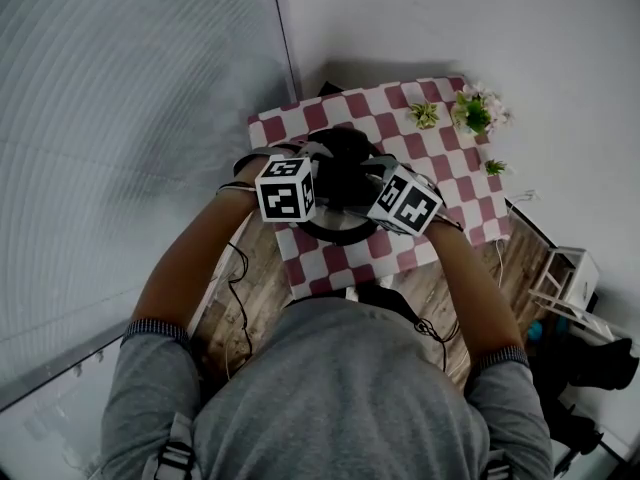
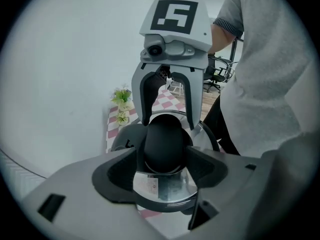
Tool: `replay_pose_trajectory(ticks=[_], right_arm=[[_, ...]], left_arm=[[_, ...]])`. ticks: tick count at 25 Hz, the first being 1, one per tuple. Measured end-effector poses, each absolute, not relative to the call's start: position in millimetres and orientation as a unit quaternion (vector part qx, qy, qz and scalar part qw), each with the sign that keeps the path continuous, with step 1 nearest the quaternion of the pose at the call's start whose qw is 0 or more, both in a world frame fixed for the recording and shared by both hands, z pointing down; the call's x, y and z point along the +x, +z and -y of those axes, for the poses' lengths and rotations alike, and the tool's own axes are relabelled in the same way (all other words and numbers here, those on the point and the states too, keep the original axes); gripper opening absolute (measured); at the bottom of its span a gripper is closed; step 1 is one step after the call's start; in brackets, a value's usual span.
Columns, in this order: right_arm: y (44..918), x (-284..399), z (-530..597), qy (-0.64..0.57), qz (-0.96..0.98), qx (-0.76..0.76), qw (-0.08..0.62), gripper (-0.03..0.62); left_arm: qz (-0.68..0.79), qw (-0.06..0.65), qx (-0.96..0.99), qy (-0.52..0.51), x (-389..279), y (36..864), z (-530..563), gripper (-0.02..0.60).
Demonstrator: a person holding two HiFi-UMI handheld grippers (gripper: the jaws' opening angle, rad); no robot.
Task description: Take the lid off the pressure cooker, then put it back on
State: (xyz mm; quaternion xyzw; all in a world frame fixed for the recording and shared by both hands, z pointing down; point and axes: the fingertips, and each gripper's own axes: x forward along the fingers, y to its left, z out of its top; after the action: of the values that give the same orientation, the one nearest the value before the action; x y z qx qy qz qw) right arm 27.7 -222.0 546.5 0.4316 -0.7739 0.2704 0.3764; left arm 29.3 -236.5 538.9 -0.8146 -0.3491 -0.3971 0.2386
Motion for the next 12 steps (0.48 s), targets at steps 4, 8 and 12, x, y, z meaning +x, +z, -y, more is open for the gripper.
replay_pose_trajectory(ticks=[4,8,12], right_arm=[[556.9,27.8,222.3,0.285,0.760,0.411,0.415,0.350],[564.3,25.4,226.0,0.294,0.752,0.395,0.439,0.345],[570.0,26.0,233.9,0.291,0.743,0.388,0.461,0.336]], left_arm=[[0.361,0.235,-0.796,-0.425,29.4,548.1,233.9,0.325],[0.378,0.232,-0.774,-0.451,26.3,558.4,231.6,0.325],[0.394,0.227,-0.761,-0.464,25.7,561.4,230.3,0.325]])
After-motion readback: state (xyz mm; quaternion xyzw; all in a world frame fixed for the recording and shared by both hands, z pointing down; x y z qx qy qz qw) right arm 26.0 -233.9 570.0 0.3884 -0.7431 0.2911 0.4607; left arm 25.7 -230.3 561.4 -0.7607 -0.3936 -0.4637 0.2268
